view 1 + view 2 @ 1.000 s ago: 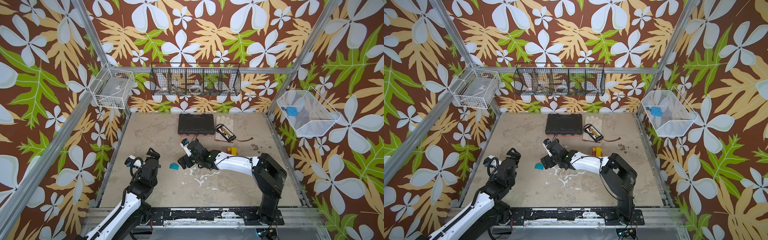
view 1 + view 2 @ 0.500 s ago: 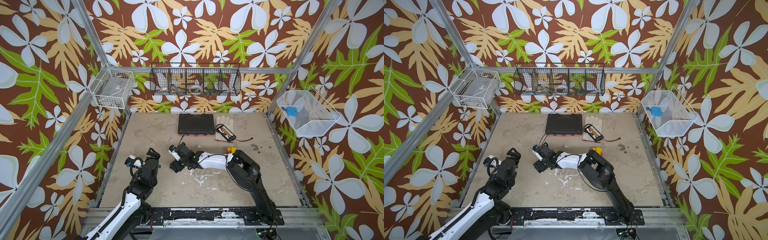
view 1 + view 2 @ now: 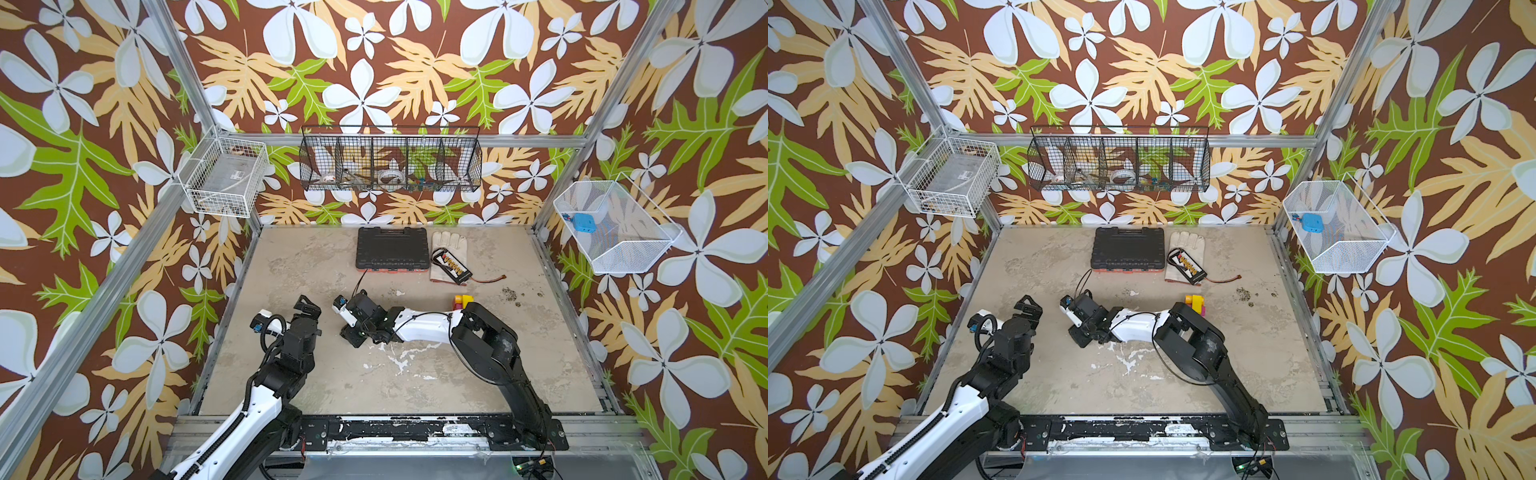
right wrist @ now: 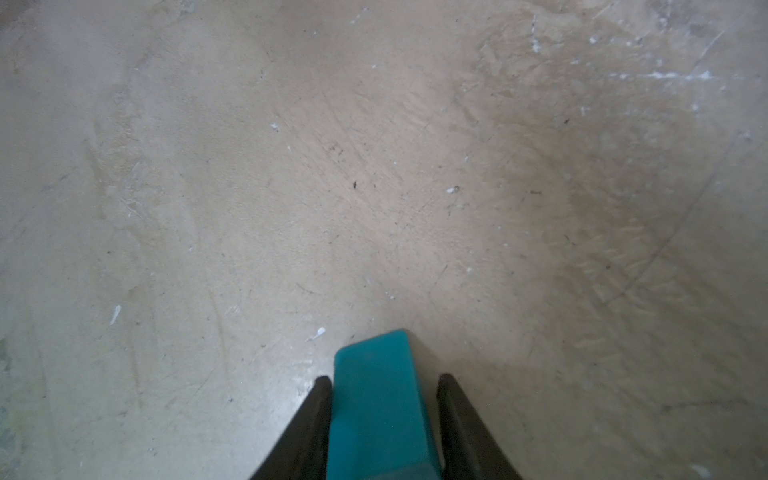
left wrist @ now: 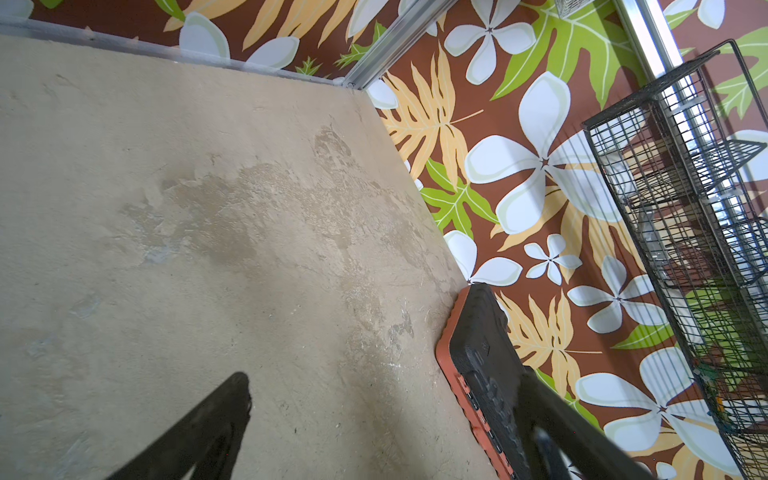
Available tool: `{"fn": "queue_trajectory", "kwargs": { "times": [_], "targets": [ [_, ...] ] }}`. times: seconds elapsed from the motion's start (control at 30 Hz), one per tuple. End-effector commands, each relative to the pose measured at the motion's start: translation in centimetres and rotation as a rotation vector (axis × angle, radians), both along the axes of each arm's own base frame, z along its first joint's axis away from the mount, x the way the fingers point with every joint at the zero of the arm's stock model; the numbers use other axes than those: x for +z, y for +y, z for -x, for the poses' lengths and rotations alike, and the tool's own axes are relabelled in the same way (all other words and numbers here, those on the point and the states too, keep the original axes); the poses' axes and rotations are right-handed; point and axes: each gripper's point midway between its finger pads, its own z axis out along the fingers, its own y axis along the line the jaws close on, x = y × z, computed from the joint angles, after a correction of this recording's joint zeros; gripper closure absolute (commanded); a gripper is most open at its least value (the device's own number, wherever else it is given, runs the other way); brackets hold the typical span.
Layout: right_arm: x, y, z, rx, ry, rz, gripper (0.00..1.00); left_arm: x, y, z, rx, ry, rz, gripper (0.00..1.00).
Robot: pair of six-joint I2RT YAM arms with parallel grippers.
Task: Build the wood block tower
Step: 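Lift the teal cube with the right gripper and carry it over the stack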
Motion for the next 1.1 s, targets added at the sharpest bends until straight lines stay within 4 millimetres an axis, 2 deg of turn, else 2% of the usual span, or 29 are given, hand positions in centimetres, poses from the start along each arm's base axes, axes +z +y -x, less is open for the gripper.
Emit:
{"fn": "queue_trajectory", "kwargs": {
  "times": [0.0,0.13,0.3,0.5,0.7,0.87,0.93,1.07],
  "targets": [
    [-1.2,-1.2,0.9,-0.012,0.051,0.052,0.71,0.6,-0.1,-0.2,-0.001,-0.022,0.002,0.00],
    [-0.1,-1.3,1.0,-0.035,0.060,0.026,0.79,0.7,-0.1,-0.3,-0.003,-0.024,0.002,0.00],
    [2.6,-1.6,1.3,-0.047,0.050,-0.024,0.86,0.7,-0.2,-0.3,-0.010,-0.026,0.003,0.00],
    [6.8,-4.4,0.4,-0.168,-0.021,-0.030,0.94,1.0,-0.9,-0.7,-0.056,-0.045,-0.005,0.00],
    [10.6,-9.7,-0.1,-0.335,-0.077,-0.037,0.96,2.6,-4.3,-2.0,-0.268,-0.141,-0.040,0.00],
    [13.5,-16.1,-0.6,-0.533,-0.082,-0.075,0.96,4.1,-8.1,-2.9,-0.473,-0.210,-0.073,0.00],
    [14.1,-19.7,-1.1,-0.655,-0.070,-0.077,0.96,4.4,-9.8,-3.3,-0.559,-0.217,-0.083,0.00],
    [15.0,-24.4,-1.3,-0.790,-0.049,-0.098,0.97,4.0,-12.7,-4.5,-0.700,-0.176,-0.097,0.00]
  ]
}}
